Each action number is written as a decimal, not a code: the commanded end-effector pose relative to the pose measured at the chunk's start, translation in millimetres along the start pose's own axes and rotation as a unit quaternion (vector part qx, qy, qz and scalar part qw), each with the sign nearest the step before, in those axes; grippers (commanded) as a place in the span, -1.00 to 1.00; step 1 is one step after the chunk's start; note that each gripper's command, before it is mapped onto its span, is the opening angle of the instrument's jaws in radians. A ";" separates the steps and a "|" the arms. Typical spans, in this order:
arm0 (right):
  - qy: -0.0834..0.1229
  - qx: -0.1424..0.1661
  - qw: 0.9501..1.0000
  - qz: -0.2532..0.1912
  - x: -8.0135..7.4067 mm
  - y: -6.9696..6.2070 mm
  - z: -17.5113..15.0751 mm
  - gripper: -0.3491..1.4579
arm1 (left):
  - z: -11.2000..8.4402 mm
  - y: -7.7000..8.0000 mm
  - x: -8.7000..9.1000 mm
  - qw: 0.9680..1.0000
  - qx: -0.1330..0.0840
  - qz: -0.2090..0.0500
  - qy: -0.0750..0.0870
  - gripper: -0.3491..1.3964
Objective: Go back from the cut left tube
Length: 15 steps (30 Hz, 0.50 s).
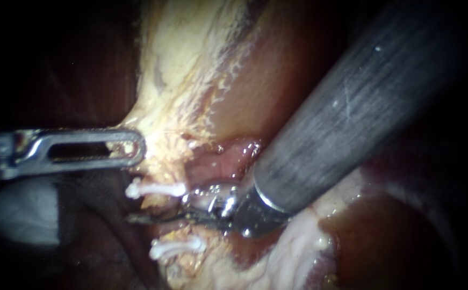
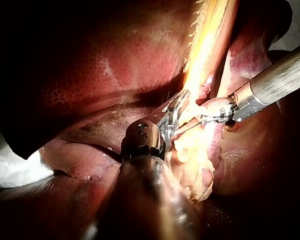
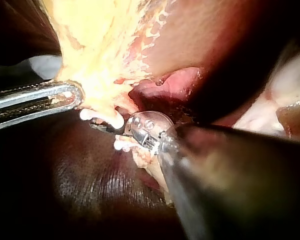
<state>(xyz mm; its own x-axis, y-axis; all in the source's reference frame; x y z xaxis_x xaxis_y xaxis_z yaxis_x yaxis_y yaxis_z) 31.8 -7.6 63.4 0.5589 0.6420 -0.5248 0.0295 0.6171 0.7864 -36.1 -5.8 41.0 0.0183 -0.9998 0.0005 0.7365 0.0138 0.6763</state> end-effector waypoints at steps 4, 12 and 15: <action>0.000 0.001 1.000 0.000 0.1 -0.1 0.0 -1.00 | -0.1 0.0 0.0 1.000 0.001 0.000 0.000 -1.00; -0.001 0.008 1.000 0.011 0.2 -0.6 -0.1 -0.98 | -0.2 0.2 0.0 1.000 0.001 0.001 0.001 -1.00; -0.001 0.008 1.000 0.011 0.2 -0.7 0.0 -0.46 | -0.2 0.2 0.0 1.000 0.001 0.001 0.001 -1.00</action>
<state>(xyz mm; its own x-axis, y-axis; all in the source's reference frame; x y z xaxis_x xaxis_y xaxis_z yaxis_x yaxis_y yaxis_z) 31.9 -7.9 62.7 0.5644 0.6534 -0.5045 0.0303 0.5943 0.8037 -35.8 -5.8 41.0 0.0201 -0.9998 0.0007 0.7352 0.0152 0.6776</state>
